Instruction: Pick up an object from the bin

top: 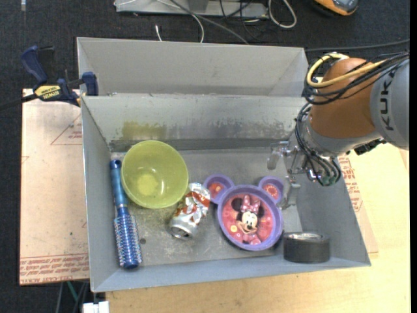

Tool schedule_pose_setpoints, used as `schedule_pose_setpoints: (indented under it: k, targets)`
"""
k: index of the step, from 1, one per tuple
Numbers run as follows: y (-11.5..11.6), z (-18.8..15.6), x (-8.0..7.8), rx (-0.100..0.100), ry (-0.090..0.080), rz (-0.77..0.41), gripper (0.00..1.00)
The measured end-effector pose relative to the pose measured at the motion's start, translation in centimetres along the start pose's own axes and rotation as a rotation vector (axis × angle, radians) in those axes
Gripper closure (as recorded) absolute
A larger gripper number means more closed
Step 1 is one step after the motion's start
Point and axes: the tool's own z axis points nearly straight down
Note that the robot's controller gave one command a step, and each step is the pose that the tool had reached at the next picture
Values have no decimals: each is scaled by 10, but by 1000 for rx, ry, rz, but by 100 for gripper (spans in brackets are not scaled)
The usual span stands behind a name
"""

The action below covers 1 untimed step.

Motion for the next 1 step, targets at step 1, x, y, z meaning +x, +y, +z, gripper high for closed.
schedule_pose_setpoints:
  k: [1]
  targets:
    - [0,0,0,0,0,0,0]
